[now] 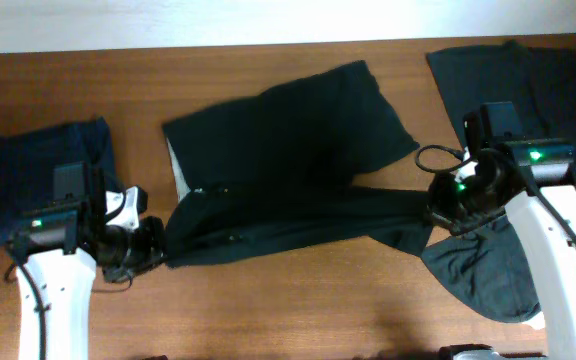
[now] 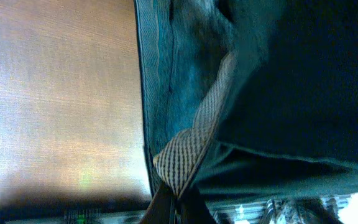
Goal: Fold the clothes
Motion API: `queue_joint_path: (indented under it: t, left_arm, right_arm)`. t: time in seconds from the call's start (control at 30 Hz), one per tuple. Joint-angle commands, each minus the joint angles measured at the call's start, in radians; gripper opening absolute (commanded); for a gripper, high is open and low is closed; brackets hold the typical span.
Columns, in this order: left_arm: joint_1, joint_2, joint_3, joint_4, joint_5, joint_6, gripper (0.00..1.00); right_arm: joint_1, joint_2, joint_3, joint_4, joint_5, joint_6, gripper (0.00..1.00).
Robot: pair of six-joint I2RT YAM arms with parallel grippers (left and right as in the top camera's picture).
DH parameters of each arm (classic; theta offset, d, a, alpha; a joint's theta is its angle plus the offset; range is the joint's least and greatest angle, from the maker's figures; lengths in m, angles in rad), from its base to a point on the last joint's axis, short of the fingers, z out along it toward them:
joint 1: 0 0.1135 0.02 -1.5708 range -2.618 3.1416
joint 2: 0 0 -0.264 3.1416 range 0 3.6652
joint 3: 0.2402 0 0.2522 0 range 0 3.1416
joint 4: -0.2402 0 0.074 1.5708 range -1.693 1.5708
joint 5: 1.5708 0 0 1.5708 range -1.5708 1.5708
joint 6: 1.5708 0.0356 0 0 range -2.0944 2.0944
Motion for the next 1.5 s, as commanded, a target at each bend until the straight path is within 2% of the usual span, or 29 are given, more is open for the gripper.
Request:
queue_joint_path:
  t: [0.0,0.07,0.2,0.4,0.5,0.63,0.83,1.0,1.1,1.13,1.17,1.2,1.27,1.3,1.37,1.47]
  left_arm:
    - [0.016,-0.069,0.141,-0.097,-0.094,0.046,0.0]
    - [0.017,-0.091,0.212,-0.116,-0.098,0.046,0.0]
    - [0.017,-0.095,0.227,-0.049,-0.104,0.022,0.0]
    - [0.017,-0.019,0.135,0.032,-0.171,-0.166,0.0]
    - [0.017,0.034,0.03,0.153,-0.216,-0.264,0.0]
    - [0.017,0.105,-0.056,0.329,-0.286,-0.342,0.0]
    - [0.017,0.295,-0.124,0.568,-0.29,-0.348,0.0]
    - [0.018,0.413,-0.124,0.669,-0.309,-0.375,0.0]
    - [0.017,0.446,-0.124,0.734,-0.316,-0.375,0.01]
    - [0.018,0.451,-0.124,0.767,-0.316,-0.374,0.04]
    - [0.021,0.451,-0.124,0.808,-0.316,-0.375,0.2]
    - [0.028,0.45,-0.122,0.857,-0.307,-0.375,0.44]
    - [0.044,0.449,-0.113,0.868,-0.294,-0.374,0.53]
    - [0.06,0.449,-0.107,0.864,-0.266,-0.37,0.59]
    - [0.08,0.449,-0.106,0.837,-0.153,-0.324,0.77]
    - [0.075,0.449,-0.106,0.678,-0.046,-0.283,0.78]
  right_arm:
    - [-0.033,-0.109,0.109,-0.036,0.221,-0.012,0.04]
    - [-0.033,-0.147,0.145,-0.008,0.235,-0.027,0.04]
    - [-0.031,-0.123,0.15,0.108,0.233,-0.079,0.04]
    - [-0.031,0.075,0.15,0.354,0.206,-0.218,0.04]
    - [-0.031,0.183,0.15,0.516,0.132,-0.254,0.04]
    - [-0.027,0.317,0.15,0.615,0.061,-0.254,0.04]
    - [0.021,0.503,0.15,0.762,0.061,-0.254,0.04]
    - [0.084,0.553,0.15,0.919,0.069,-0.273,0.04]
    - [0.116,0.589,0.149,1.018,0.072,-0.272,0.12]
    - [0.121,0.605,0.149,1.053,0.074,-0.272,0.23]
    - [0.12,0.624,0.149,1.094,0.077,-0.272,0.66]
    - [0.117,0.633,0.149,1.11,0.08,-0.272,0.76]
    - [0.097,0.633,0.149,1.106,0.082,-0.272,0.78]
    - [0.079,0.633,0.149,1.081,0.082,-0.272,0.78]
    - [0.046,0.635,0.146,1.001,0.084,-0.273,0.73]
    - [0.002,0.645,0.133,0.886,0.095,-0.276,0.62]
